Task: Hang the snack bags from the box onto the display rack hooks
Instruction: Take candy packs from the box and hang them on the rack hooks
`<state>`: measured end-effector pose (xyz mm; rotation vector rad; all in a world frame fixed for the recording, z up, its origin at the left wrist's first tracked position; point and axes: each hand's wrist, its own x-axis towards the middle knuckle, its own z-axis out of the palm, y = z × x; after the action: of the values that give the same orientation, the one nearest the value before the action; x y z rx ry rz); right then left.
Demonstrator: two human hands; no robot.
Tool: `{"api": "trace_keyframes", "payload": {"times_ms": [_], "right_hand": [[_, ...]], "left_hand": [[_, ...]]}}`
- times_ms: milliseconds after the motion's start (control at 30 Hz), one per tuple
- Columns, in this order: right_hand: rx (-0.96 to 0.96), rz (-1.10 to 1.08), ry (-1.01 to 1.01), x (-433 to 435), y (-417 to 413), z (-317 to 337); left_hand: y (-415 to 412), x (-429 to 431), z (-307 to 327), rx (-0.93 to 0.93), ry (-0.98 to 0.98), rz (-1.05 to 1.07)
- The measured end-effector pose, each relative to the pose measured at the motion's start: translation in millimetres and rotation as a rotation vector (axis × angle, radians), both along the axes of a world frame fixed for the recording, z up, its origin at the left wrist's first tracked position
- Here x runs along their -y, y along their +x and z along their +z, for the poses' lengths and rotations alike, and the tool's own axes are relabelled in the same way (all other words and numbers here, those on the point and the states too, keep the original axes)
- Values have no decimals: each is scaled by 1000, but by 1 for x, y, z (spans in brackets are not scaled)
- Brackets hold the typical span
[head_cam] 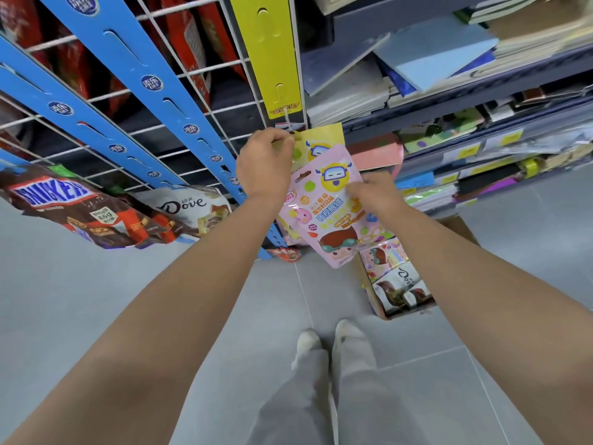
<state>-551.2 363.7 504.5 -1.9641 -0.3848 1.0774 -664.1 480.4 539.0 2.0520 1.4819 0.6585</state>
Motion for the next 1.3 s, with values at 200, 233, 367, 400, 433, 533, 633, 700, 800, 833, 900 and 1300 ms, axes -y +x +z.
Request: {"api": "trace_keyframes", "payload": {"times_ms": [200, 233, 367, 400, 433, 533, 633, 700, 800, 833, 900, 1300], "right_hand": [[-41, -27, 3, -2, 1, -3], [-45, -29, 7, -2, 2, -5], [-59, -25, -9, -3, 4, -8], [-66, -21, -11, -4, 5, -8], [-70, -16, -12, -5, 6, -8], [-41, 22, -40, -9, 13, -3], [13, 62, -62, -15, 23, 0], [48, 85, -70, -19, 30, 3], [103, 103, -73, -26, 36, 5], [104, 98, -73, -27, 36, 4], [107, 95, -74, -27, 34, 1], [-65, -50, -51, -21, 4, -23]], "left_hand": [[8, 0, 5, 4, -109, 60], [8, 1, 6, -7, -148, 83], [11, 0, 15, -45, -311, 168], [13, -1, 19, -39, -354, 196], [15, -2, 23, -35, -394, 229], [21, -3, 29, -10, -469, 313], [24, 2, 25, 84, -523, 382], [25, 6, 24, 173, -575, 420], [26, 4, 20, 226, -650, 402], [27, 2, 19, 235, -662, 394], [26, -1, 18, 222, -672, 375], [-12, 4, 6, 58, -353, 149]]}}
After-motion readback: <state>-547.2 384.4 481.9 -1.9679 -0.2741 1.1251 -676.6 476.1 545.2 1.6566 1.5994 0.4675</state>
